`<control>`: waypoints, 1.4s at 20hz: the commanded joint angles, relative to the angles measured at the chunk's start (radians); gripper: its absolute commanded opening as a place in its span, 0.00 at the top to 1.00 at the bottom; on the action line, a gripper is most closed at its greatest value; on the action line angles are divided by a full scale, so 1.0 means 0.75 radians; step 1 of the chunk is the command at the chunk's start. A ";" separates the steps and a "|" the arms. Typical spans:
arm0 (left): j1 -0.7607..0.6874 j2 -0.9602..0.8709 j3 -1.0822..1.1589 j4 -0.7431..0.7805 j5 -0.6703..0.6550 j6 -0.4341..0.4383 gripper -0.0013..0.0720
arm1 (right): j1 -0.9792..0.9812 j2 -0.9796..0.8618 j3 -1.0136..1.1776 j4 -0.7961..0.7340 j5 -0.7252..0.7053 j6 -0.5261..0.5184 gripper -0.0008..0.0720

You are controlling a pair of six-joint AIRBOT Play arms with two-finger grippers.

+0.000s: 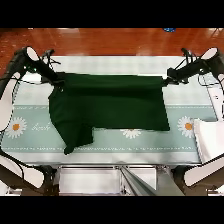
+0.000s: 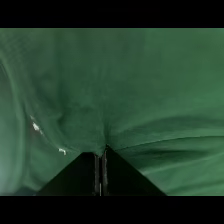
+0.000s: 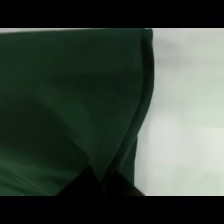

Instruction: Fold the shirts.

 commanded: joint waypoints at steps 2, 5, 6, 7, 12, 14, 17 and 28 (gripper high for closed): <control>0.010 0.003 -0.071 -0.011 -0.116 0.049 0.96 | 0.004 0.000 -0.082 -0.017 0.009 0.000 0.95; 0.028 0.006 -0.051 -0.010 -0.243 -0.011 0.34 | 0.000 0.007 -0.080 0.010 0.076 0.047 0.43; 0.041 0.013 -0.044 -0.001 -0.290 -0.009 0.29 | -0.008 0.024 -0.079 0.011 0.125 0.053 0.43; 0.062 0.034 -0.046 0.015 -0.326 -0.012 0.30 | -0.022 0.053 -0.079 0.027 0.173 0.047 0.43; 0.222 0.356 -0.304 0.022 -0.332 -0.050 0.30 | -0.182 0.436 -0.257 0.052 0.146 -0.031 0.43; 0.329 0.580 -0.629 0.022 -0.232 -0.051 0.30 | -0.259 0.650 -0.532 0.069 -0.017 -0.034 0.43; 0.557 0.864 -1.123 -0.076 -0.107 -0.023 0.30 | -0.334 0.961 -1.020 0.220 -0.167 -0.178 0.43; 0.559 1.012 -1.597 -0.574 0.173 0.186 0.30 | -0.354 1.310 -1.478 0.489 -0.181 -0.251 0.43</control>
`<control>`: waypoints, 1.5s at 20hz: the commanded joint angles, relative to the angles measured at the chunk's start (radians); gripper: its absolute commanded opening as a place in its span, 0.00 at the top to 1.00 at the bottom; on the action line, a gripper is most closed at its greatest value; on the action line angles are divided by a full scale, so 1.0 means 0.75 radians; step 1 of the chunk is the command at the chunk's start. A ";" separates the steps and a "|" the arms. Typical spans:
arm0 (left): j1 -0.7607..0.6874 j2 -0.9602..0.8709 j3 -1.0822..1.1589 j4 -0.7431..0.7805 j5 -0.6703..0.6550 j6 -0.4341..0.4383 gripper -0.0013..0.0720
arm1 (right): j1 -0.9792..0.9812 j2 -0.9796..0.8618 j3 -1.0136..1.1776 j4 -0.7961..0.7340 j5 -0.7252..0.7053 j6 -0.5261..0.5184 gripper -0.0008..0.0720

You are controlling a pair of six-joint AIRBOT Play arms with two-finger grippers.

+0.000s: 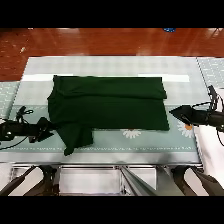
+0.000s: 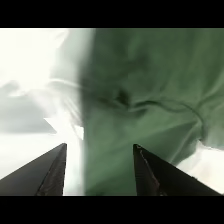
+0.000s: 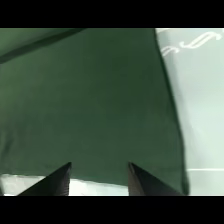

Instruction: Fold the shirts.

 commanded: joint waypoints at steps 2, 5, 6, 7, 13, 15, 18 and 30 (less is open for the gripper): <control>-0.156 -0.030 -0.050 -0.048 0.115 0.006 0.30 | -0.003 0.036 -0.042 0.127 0.017 -0.011 0.43; -0.245 -0.047 -0.048 -0.068 0.219 -0.060 0.64 | -0.010 0.036 -0.040 0.347 0.001 -0.082 0.43; -0.257 -0.046 -0.041 -0.068 0.222 -0.047 0.95 | -0.037 0.035 -0.035 0.325 -0.007 -0.080 0.43; -0.259 -0.045 -0.028 -0.067 0.205 -0.023 0.96 | -0.091 0.035 -0.032 0.255 -0.002 -0.072 0.43; -0.260 -0.042 0.025 -0.067 0.126 0.060 0.96 | -0.243 0.035 -0.179 -0.346 0.083 0.178 0.43; -0.260 -0.042 0.025 -0.067 0.124 0.060 0.96 | -0.243 0.034 -0.221 -0.309 0.061 0.179 0.43; -0.260 -0.042 0.025 -0.067 0.126 0.060 0.96 | -0.243 0.030 -0.222 -0.275 0.053 0.185 0.43; -0.260 -0.042 0.025 -0.068 0.126 0.058 0.96 | 0.176 -0.405 -0.086 0.096 -0.303 0.088 0.88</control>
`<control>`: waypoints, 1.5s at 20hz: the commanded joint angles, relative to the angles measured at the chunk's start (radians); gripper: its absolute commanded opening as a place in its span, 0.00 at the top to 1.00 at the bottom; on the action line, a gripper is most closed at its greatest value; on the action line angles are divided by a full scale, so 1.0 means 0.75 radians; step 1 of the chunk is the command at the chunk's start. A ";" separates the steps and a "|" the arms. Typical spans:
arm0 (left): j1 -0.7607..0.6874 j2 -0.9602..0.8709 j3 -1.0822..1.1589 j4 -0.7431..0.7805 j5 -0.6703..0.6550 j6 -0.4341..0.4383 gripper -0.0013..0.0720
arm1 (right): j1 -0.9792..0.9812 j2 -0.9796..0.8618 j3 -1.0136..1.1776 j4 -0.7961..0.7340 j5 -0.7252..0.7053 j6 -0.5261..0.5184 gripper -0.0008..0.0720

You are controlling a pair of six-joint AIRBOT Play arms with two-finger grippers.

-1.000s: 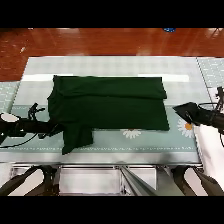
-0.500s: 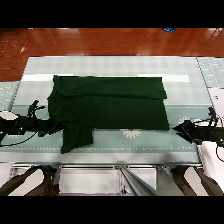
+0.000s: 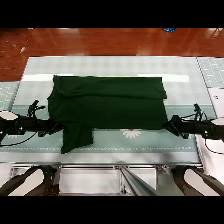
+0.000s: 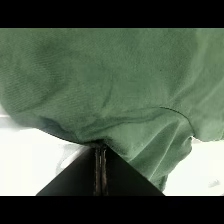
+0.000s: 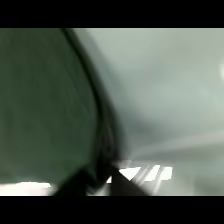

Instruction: Fold the shirts.

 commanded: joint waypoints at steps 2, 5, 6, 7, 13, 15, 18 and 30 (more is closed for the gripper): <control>0.005 0.002 0.015 0.001 -0.016 0.001 0.96 | 0.149 -0.111 0.185 0.160 0.024 -0.139 0.96; 0.051 0.039 0.100 0.000 -0.102 0.025 0.96 | 0.127 -0.056 0.331 0.059 0.183 -0.135 0.96; 0.069 0.053 0.138 0.001 -0.128 0.026 0.96 | 0.106 -0.021 0.363 0.027 0.194 -0.111 0.96; 0.087 0.066 0.180 0.000 -0.152 0.025 0.96 | 0.083 0.009 0.386 0.014 0.209 -0.103 0.96; 0.101 0.064 0.398 -0.157 -0.064 0.025 0.96 | 0.062 0.030 0.462 0.034 0.219 -0.105 0.96; 0.070 -0.008 0.494 -0.220 -0.016 0.025 0.96 | 0.089 -0.032 0.511 0.041 0.150 -0.105 0.96; -0.035 -0.225 0.701 -0.219 0.003 0.025 0.96 | 0.151 -0.200 0.639 0.062 0.099 -0.105 0.96; -0.124 -1.019 1.489 -0.209 -0.070 -0.140 0.96 | 0.189 -0.790 1.167 0.199 -0.024 -0.040 0.92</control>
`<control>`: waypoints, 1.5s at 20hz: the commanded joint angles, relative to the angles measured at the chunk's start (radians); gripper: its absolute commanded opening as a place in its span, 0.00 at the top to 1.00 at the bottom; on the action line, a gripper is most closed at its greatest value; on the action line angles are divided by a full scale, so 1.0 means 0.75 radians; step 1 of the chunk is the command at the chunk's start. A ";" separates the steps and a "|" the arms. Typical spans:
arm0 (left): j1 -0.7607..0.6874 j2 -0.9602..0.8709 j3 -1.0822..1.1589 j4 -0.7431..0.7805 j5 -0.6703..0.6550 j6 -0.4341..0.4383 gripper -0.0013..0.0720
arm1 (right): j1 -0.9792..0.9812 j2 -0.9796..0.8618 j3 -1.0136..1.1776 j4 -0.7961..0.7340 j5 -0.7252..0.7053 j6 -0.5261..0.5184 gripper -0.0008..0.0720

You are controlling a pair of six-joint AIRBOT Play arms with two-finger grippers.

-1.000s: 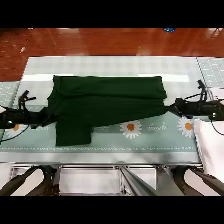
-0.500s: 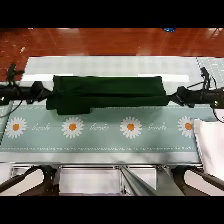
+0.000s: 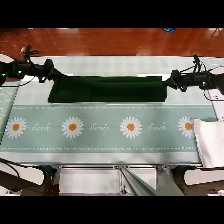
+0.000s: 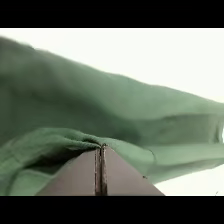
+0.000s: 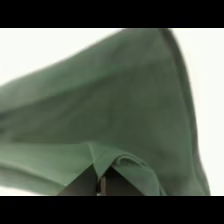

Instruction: Fold the shirts.

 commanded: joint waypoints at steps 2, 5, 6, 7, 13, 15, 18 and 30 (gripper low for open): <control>-0.018 -0.165 0.107 0.003 -0.027 -0.026 0.53 | 0.004 -0.137 0.079 0.122 -0.115 -0.004 0.52; 0.045 -0.172 0.217 0.145 -0.214 -0.027 0.29 | -0.026 -0.124 0.102 0.139 -0.080 -0.014 0.42; 0.101 -0.171 0.313 0.254 -0.343 -0.080 0.29 | -0.069 -0.102 0.128 0.139 -0.018 -0.013 0.42; 0.158 -0.168 0.406 0.368 -0.465 -0.160 0.29 | -0.119 -0.078 0.154 0.139 0.051 -0.013 0.42; 0.305 0.299 0.036 0.558 -0.282 -0.163 0.30 | -0.255 0.123 -0.030 -0.139 0.012 0.107 0.42; 0.255 0.601 -0.361 0.526 0.069 -0.130 0.30 | -0.224 0.123 -0.150 -0.105 -0.076 0.119 0.42; 0.121 0.965 -0.828 0.503 0.365 -0.125 0.30 | -0.158 0.036 -0.176 -0.055 -0.108 0.117 0.42; -0.260 1.023 -1.003 0.492 0.386 -0.125 0.30 | 0.105 -0.282 0.168 0.039 0.005 0.092 0.96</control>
